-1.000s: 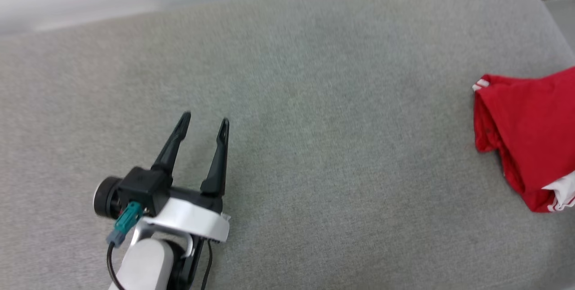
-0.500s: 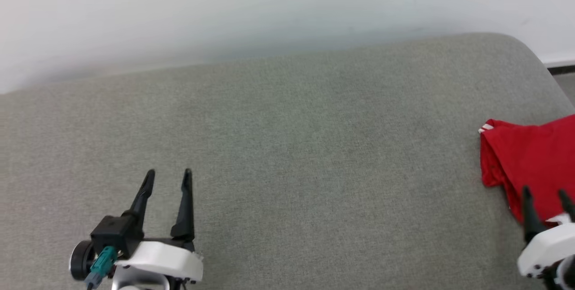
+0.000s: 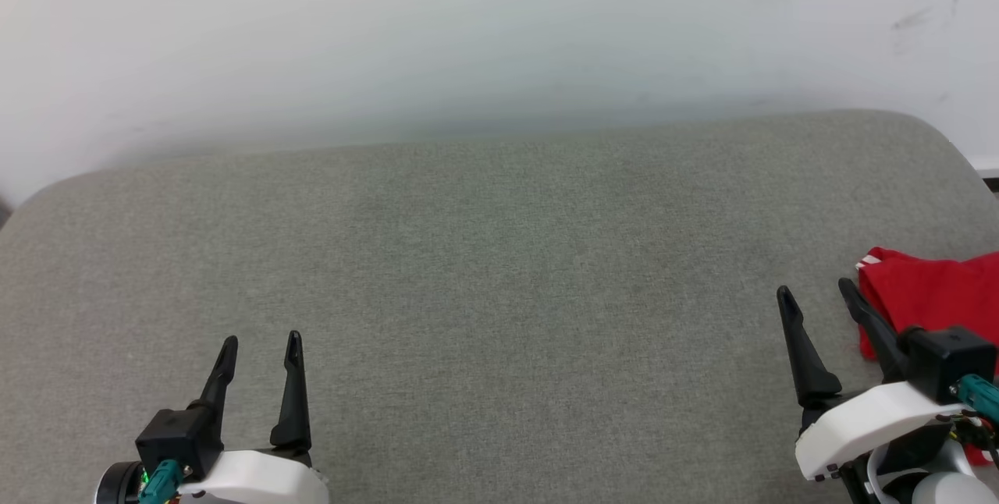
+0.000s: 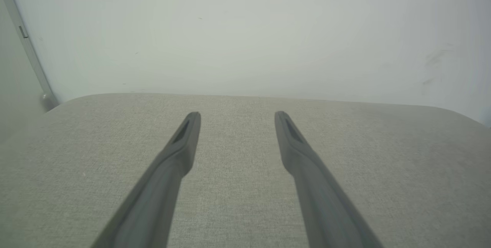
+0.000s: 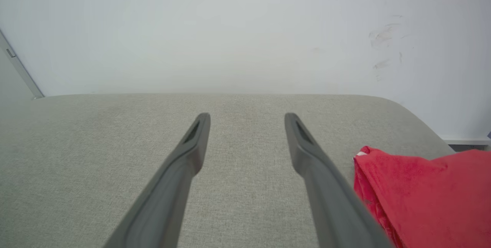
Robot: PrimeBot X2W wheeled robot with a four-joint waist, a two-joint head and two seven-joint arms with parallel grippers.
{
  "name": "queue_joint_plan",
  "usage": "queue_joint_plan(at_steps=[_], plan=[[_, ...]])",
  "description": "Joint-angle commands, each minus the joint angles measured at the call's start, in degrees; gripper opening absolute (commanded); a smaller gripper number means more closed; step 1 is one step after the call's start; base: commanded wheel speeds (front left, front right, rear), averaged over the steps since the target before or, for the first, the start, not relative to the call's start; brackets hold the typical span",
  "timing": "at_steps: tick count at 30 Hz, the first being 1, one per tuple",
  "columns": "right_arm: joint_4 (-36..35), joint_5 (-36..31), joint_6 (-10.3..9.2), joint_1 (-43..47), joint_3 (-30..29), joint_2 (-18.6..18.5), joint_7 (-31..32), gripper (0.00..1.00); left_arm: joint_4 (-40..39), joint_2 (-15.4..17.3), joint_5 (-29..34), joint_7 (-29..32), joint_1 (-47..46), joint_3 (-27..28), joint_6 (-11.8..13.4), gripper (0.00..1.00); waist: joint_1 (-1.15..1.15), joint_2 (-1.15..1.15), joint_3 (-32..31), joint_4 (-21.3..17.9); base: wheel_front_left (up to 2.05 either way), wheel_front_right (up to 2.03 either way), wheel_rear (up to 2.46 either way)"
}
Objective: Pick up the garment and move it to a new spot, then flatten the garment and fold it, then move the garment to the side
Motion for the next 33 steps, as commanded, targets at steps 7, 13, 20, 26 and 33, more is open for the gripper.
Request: queue_joint_plan(at_steps=[7, 13, 20, 26, 33], plan=[[-5.7, -0.6, -0.05, 4.4, 0.5, 1.2, 1.5, 1.0, -0.1, 0.7, 0.9, -0.2, 1.4, -0.7, 0.4, 1.0, 0.01, 0.0, -1.4, 0.8, 0.0, 0.0, 0.0], [-8.0, -0.8, -0.04, 7.4, -0.3, 2.4, 1.9, 1.0, 0.4, 1.1, 1.1, -0.1, 1.6, -1.3, 0.0, 1.0, 0.01, 0.0, -1.9, 0.7, 0.0, 0.0, 0.0], [-9.2, -0.9, -0.04, 7.7, -0.2, 3.1, 2.2, 1.0, 1.2, 1.2, 0.9, -0.1, 1.4, -1.7, 0.1, 1.0, 0.01, 0.0, -1.9, 0.3, 0.0, 0.0, 0.0], [-9.6, -0.7, -0.04, 7.1, 0.0, 3.3, 2.4, 1.0, 1.7, 1.0, 0.6, -0.2, 0.8, -2.1, 0.0, 1.0, 0.01, 0.0, -1.9, 0.4, 0.0, 0.0, 0.0], [-7.3, 1.0, 0.0, 7.7, 0.1, 3.1, 2.5, 0.0, 3.6, 0.2, -0.9, 0.5, 1.7, -2.0, -0.3, 0.0, 0.01, 0.0, -1.9, 0.5, 0.0, 0.0, 0.0]])
